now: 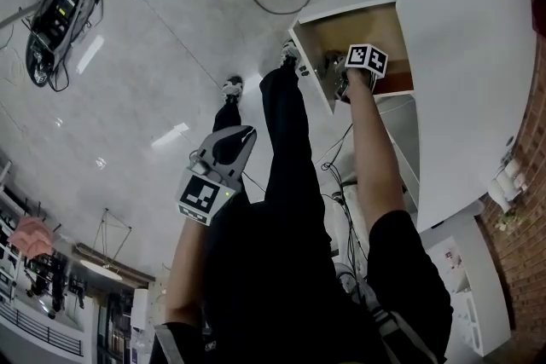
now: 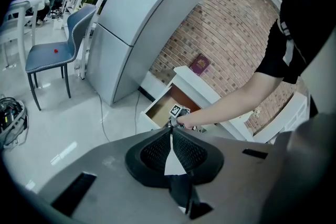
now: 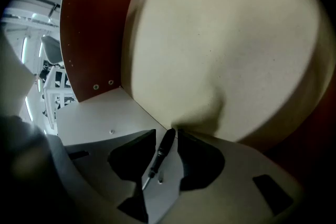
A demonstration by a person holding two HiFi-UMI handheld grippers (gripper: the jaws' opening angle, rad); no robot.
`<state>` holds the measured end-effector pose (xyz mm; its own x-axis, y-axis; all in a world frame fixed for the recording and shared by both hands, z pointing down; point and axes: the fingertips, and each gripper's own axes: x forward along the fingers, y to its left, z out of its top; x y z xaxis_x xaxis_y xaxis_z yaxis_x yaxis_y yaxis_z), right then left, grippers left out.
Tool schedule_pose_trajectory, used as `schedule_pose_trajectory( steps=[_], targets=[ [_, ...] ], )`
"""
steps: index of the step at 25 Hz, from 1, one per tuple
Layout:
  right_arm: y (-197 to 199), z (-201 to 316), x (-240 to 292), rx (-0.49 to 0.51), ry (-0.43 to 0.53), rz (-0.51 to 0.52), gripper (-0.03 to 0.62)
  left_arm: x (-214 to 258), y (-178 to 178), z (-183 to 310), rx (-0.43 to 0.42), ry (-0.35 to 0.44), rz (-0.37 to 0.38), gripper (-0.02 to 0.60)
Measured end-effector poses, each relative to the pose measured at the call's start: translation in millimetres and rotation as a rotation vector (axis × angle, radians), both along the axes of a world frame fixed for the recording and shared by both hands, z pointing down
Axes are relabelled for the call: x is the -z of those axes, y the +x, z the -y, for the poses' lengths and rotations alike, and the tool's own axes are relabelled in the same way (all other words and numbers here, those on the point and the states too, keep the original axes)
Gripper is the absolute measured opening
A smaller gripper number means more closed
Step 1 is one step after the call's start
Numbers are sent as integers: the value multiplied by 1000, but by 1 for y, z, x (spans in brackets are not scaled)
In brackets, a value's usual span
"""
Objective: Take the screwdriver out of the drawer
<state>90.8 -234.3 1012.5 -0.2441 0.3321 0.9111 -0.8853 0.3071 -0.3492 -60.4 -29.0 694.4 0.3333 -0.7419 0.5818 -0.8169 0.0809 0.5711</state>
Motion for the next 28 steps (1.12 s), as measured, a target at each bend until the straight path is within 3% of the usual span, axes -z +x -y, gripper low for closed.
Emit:
schedule_pose_trajectory(
  steps=[3,11,18,25,28],
  targets=[
    [4,-2,-2,-16,-26,-13,184,-1,2,2,10,-3,-8,23],
    [9,-7,-7,66,-28,-4,158,-7,1,5,2,-2,-13,23],
    [18,-17,-6,557,51,37,143,-14,8,3,-7,-8,-18,23],
    [12,-21,-8,893,148,181,120,-20,15,3,0,-15,-21,23],
    [12,-21,-8,951,156,202,115,-22,16,1,17,-22,-28,23]
  ],
)
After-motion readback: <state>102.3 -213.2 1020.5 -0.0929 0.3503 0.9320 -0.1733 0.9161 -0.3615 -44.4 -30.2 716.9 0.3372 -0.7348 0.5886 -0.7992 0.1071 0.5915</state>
